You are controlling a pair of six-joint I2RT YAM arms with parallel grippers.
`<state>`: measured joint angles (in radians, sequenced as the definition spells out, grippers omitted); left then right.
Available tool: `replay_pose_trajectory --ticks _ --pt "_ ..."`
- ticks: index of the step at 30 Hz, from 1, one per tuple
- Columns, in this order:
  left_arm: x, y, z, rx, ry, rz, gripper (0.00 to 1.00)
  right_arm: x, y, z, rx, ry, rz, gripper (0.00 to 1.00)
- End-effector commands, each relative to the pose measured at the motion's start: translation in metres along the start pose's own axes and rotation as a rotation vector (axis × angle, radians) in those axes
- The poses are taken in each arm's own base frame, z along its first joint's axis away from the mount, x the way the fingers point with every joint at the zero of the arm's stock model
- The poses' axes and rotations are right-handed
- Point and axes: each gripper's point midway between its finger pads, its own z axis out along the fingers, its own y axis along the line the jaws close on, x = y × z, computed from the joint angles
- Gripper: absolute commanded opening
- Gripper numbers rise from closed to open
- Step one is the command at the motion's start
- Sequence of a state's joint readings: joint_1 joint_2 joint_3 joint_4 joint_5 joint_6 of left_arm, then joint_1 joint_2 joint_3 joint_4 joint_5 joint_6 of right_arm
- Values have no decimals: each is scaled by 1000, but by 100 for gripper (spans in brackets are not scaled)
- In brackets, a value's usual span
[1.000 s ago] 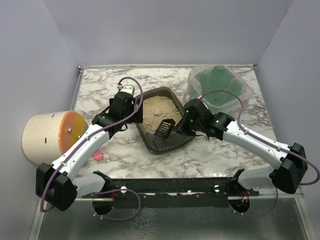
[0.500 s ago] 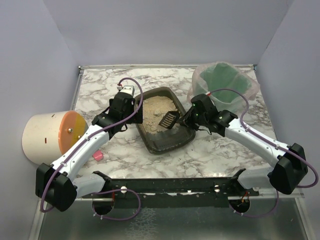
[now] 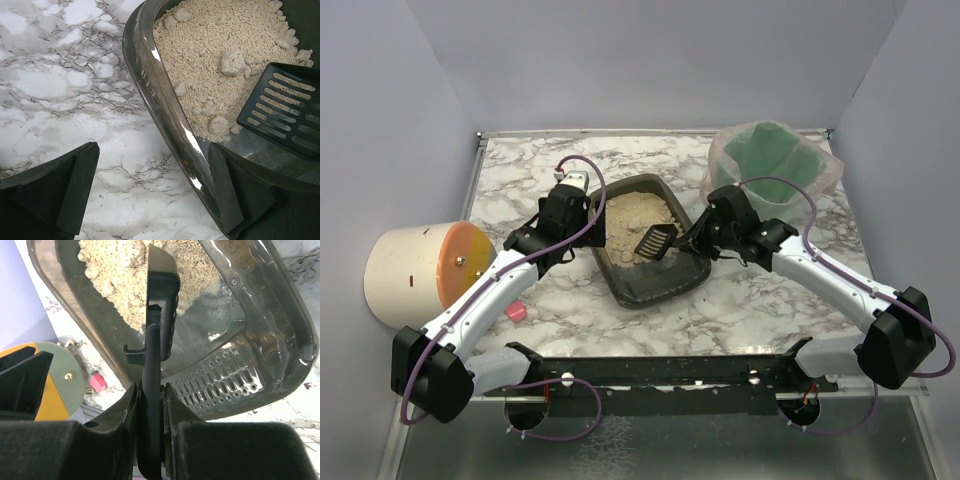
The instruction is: Clean the litter box
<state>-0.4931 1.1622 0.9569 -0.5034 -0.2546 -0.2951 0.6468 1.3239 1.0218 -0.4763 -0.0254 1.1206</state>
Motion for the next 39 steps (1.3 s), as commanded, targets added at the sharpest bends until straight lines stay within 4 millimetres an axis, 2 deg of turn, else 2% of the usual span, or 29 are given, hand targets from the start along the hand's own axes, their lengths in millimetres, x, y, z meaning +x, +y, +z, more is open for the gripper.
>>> replay_pose_trajectory --ticks 1,6,11,18,23,39 --pt "-1 1 -1 -8 -14 3 99 3 -10 -12 37 10 -18 0" --pt "-1 0 -1 0 -12 4 99 8 -23 -13 71 10 15 0" --pt "0 -2 0 5 -8 6 99 10 -27 6 86 18 47 0" --pt "3 -4 0 8 -2 18 99 11 -12 38 48 46 81 0" --pt "4 -5 0 11 0 29 99 13 -9 60 16 51 120 0" --pt "6 -9 -1 21 3 43 99 0 12 108 -179 -36 117 1"
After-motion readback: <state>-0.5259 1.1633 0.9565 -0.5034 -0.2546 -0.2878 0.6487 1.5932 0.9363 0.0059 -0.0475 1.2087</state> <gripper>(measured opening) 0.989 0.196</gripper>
